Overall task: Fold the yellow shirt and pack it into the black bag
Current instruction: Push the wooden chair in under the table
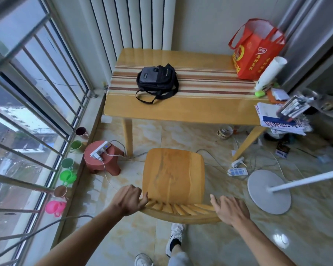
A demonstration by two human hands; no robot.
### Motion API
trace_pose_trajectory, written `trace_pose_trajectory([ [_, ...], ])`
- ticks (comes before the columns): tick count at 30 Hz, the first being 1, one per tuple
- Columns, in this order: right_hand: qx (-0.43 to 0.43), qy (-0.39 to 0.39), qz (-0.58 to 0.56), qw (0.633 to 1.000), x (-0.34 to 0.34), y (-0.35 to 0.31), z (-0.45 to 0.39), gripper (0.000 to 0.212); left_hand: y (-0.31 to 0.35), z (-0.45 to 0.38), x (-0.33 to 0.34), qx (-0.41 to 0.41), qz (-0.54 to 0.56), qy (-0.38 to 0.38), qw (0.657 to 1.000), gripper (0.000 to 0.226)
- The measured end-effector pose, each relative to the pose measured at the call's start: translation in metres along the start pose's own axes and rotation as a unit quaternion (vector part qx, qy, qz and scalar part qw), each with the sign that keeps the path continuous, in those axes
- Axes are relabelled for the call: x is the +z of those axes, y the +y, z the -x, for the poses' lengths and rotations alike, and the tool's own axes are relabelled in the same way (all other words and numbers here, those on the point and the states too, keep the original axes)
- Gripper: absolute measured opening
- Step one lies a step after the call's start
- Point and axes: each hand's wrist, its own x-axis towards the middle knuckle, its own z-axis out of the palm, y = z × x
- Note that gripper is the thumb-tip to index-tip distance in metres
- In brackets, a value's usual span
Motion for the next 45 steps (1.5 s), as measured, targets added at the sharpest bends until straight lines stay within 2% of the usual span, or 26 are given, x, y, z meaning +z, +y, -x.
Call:
trace_pose_trajectory([
  [6, -0.004, 0.018, 0.020, 1.000, -0.030, 0.008, -0.047, 0.066, -0.002, -0.038, -0.008, -0.039, -0.013, -0.003, 0.999, 0.057],
  [15, -0.030, 0.010, 0.008, 0.999, -0.063, 0.017, -0.117, 0.064, -0.009, -0.097, -0.026, -0.063, -0.003, 0.050, 0.997, 0.057],
  [23, -0.035, 0.026, 0.023, 0.999, -0.071, 0.012, -0.150, 0.073, -0.017, -0.127, -0.035, -0.081, 0.032, 0.024, 0.996, 0.057],
  [25, -0.047, 0.038, 0.027, 0.998, -0.068, 0.012, -0.154, 0.083, -0.020, -0.130, -0.035, -0.054, 0.017, 0.049, 0.997, 0.063],
  [27, -0.114, 0.059, 0.005, 0.992, -0.063, 0.016, -0.153, 0.089, -0.022, -0.128, -0.035, 0.031, 0.001, 0.062, 0.998, 0.064],
  [29, -0.203, 0.029, -0.042, 0.978, -0.060, 0.015, -0.146, 0.083, -0.020, -0.125, -0.038, 0.133, 0.003, 0.004, 0.991, 0.061],
  [31, -0.256, -0.034, -0.048, 0.965, -0.062, 0.009, -0.135, 0.079, -0.019, -0.122, -0.039, 0.193, 0.004, -0.057, 0.980, 0.066],
  [33, -0.270, -0.032, -0.035, 0.962, -0.061, 0.002, -0.129, 0.066, -0.021, -0.124, -0.041, 0.202, 0.003, -0.072, 0.977, 0.064],
  [36, -0.237, -0.009, -0.033, 0.971, -0.062, -0.002, -0.134, 0.041, -0.026, -0.131, -0.044, 0.208, 0.009, -0.064, 0.976, 0.049],
  [45, -0.187, 0.025, -0.055, 0.980, -0.068, -0.013, -0.173, 0.042, -0.051, -0.169, -0.052, 0.185, -0.018, -0.010, 0.983, 0.042],
])
